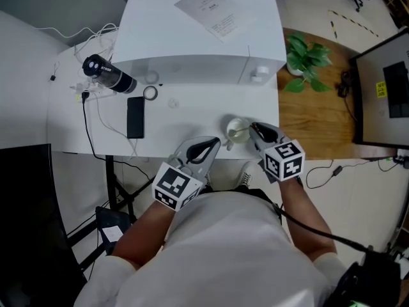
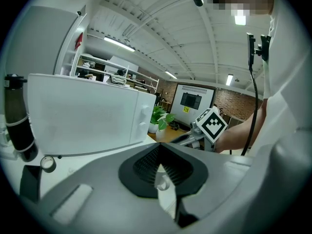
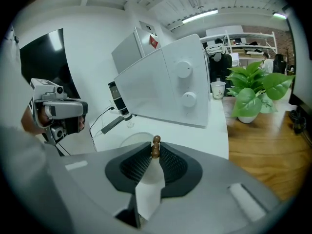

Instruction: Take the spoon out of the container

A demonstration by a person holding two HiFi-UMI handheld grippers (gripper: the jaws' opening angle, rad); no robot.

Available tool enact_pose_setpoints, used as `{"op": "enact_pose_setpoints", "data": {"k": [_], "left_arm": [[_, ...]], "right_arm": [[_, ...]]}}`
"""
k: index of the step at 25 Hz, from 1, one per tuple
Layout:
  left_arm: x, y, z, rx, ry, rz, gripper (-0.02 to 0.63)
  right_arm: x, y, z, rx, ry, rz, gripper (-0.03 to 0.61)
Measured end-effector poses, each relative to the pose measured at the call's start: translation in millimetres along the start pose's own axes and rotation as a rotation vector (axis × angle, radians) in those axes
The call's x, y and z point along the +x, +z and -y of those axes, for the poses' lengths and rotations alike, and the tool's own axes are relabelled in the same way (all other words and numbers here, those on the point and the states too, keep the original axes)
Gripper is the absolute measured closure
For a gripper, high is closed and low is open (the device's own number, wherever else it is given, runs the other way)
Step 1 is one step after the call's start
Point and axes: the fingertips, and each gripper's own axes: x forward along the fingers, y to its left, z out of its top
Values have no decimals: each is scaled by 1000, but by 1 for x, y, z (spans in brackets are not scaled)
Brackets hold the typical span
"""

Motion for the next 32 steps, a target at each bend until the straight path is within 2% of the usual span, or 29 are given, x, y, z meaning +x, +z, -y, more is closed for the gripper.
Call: {"op": "enact_pose_setpoints", "data": {"k": [11, 21, 28, 32], "left_arm": [[-2, 8, 4, 16, -11, 25, 611], [-11, 32, 11, 41, -17, 93, 611], [-32, 57, 25, 38, -20, 159, 611], [-40, 63, 41, 60, -36, 179, 611]], "right_arm": [[-17, 15, -7, -18, -14, 45, 523], [-72, 65, -37, -62, -7, 173, 523], [-121, 97, -67, -76, 34, 277, 523], [-142, 96, -80, -61, 75, 310, 523]]}}
